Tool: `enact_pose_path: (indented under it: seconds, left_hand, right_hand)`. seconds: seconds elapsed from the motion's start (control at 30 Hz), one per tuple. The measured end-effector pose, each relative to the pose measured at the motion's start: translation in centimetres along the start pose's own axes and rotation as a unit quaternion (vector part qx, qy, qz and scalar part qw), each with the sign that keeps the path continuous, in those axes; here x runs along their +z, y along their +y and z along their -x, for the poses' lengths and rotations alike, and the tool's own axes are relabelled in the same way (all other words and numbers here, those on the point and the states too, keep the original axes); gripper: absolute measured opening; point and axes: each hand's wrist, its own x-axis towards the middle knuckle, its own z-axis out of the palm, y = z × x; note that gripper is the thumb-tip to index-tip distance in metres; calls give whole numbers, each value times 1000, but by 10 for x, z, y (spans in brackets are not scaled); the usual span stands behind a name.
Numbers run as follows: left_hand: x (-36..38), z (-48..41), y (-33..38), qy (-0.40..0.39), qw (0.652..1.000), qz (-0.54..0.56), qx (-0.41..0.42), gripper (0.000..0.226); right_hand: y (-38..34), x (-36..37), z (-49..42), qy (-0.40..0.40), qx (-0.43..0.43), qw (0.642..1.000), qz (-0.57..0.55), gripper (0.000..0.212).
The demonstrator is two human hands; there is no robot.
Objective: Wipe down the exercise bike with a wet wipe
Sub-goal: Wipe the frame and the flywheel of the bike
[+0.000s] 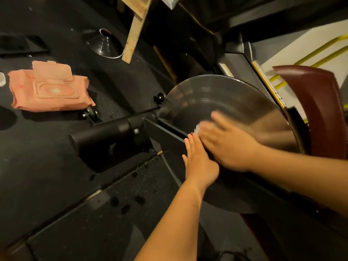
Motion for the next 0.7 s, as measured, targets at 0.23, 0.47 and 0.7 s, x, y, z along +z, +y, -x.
enact_pose_path:
  seconds: [0.23, 0.47, 0.7]
  left_hand:
    - [13, 20, -13, 9, 999, 5, -38, 111]
    - [-16, 21, -26, 72, 992, 19, -98, 105]
    - [-42, 18, -19, 107, 990, 25, -90, 102]
  right_hand:
    - [75, -25, -71, 71, 101, 992, 39, 55]
    - [-2, -16, -92, -84, -107, 991, 17, 50]
    - [47, -37, -147, -4, 88, 996, 13, 54]
